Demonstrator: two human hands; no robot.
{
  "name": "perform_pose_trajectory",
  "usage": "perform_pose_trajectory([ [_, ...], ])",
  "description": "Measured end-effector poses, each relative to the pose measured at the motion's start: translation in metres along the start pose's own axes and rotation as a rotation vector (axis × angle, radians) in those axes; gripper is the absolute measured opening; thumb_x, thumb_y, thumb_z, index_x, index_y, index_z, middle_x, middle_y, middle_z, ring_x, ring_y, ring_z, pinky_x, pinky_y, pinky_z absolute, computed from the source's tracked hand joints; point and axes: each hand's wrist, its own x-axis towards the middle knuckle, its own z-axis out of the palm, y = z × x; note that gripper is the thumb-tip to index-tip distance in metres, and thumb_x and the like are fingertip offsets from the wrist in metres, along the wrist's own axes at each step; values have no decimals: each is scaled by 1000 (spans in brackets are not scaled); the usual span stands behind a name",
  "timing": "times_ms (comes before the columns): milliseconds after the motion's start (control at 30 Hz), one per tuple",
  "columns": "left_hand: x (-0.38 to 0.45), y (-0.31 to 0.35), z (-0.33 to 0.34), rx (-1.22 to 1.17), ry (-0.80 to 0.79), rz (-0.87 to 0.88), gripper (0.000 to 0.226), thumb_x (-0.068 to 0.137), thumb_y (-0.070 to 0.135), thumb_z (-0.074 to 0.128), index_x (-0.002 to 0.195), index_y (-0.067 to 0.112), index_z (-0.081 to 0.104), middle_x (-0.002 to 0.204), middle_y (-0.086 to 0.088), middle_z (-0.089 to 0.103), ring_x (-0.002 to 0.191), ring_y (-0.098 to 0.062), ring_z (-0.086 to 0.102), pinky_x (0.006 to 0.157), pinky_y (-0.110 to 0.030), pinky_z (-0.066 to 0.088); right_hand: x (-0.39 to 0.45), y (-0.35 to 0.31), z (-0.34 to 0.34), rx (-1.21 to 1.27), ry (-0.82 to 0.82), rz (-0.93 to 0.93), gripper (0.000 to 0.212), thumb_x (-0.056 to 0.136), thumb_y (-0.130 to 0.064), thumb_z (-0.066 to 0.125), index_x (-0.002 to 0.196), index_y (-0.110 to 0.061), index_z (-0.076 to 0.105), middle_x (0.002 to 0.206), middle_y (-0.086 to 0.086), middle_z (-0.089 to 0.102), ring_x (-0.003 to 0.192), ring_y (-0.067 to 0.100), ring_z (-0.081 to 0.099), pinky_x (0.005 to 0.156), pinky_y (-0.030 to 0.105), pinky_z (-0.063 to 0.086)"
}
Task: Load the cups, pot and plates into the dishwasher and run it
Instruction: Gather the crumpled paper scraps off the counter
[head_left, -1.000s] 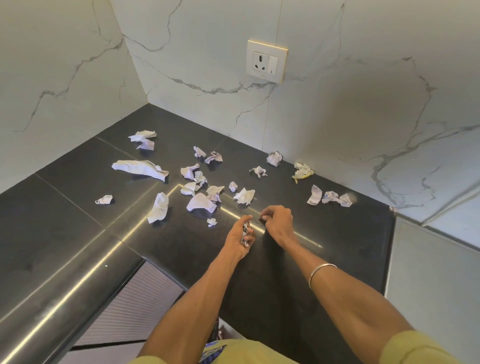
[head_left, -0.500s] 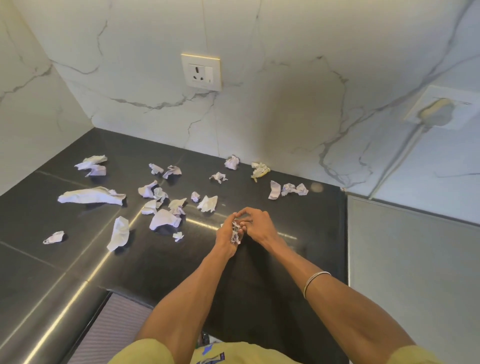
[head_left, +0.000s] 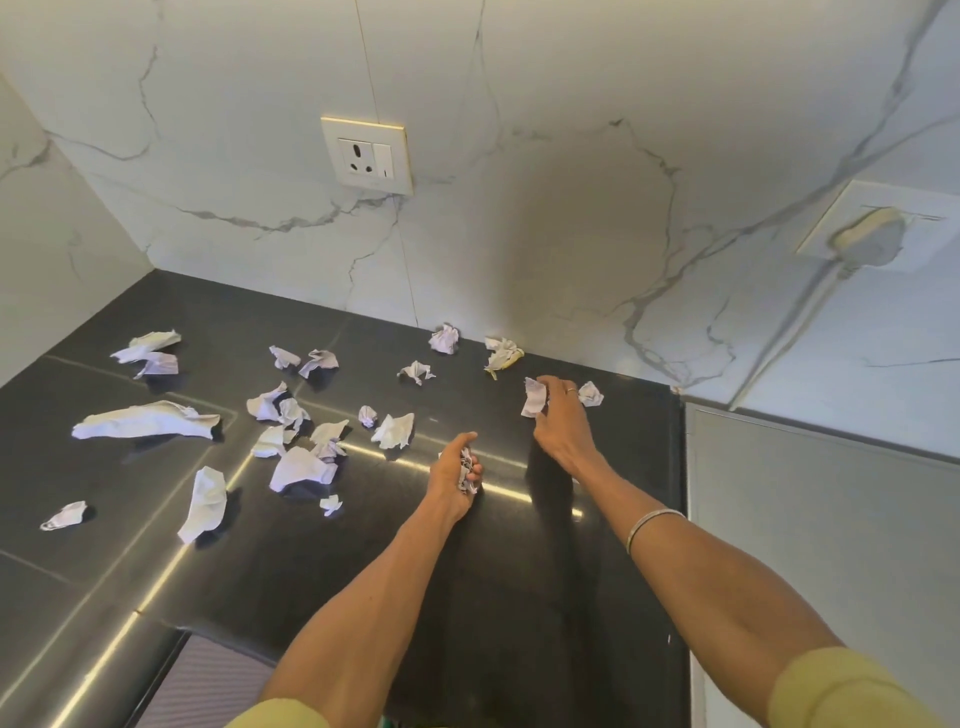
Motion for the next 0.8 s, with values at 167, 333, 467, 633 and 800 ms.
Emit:
perform_pose_trajectory([
  [167, 4, 8, 3, -44, 2, -13, 25, 84, 17, 73, 72, 16, 51, 54, 1, 42, 36, -8, 39, 31, -16, 30, 26, 8, 17, -114, -137, 11, 72, 81, -4, 67, 147, -17, 40, 144, 13, 39, 128, 32, 45, 103, 42, 43],
  [333, 3, 8, 0, -77, -21, -6, 28, 85, 19, 72, 67, 16, 51, 54, 0, 46, 37, -9, 41, 30, -16, 31, 18, 17, 34, -219, -38, -40, 41, 86, -8, 66, 127, -11, 62, 131, 10, 47, 118, 30, 48, 95, 36, 46],
  [467, 2, 7, 0, -87, -16, 10, 31, 86, 24, 73, 65, 17, 51, 55, 0, 47, 38, -10, 41, 31, -17, 32, 9, 12, 32, -256, -2, -58, 20, 91, -4, 58, 109, -7, 67, 113, 12, 54, 96, 27, 56, 79, 32, 48],
  [633, 3, 9, -2, -85, -59, -6, 26, 88, 28, 72, 77, 15, 52, 60, -4, 53, 38, -9, 43, 31, -15, 32, -3, 8, 28, -199, 45, -14, 19, 90, -6, 57, 91, -7, 76, 91, 9, 71, 86, 22, 67, 78, 31, 50],
  [800, 6, 10, -1, -100, -80, -10, 23, 91, 29, 69, 90, 13, 52, 76, -11, 65, 38, -8, 46, 34, -15, 37, -18, -13, 20, 106, 13, 95, 15, 80, -16, 73, 91, -21, 81, 89, -8, 76, 85, 2, 68, 87, 16, 49],
])
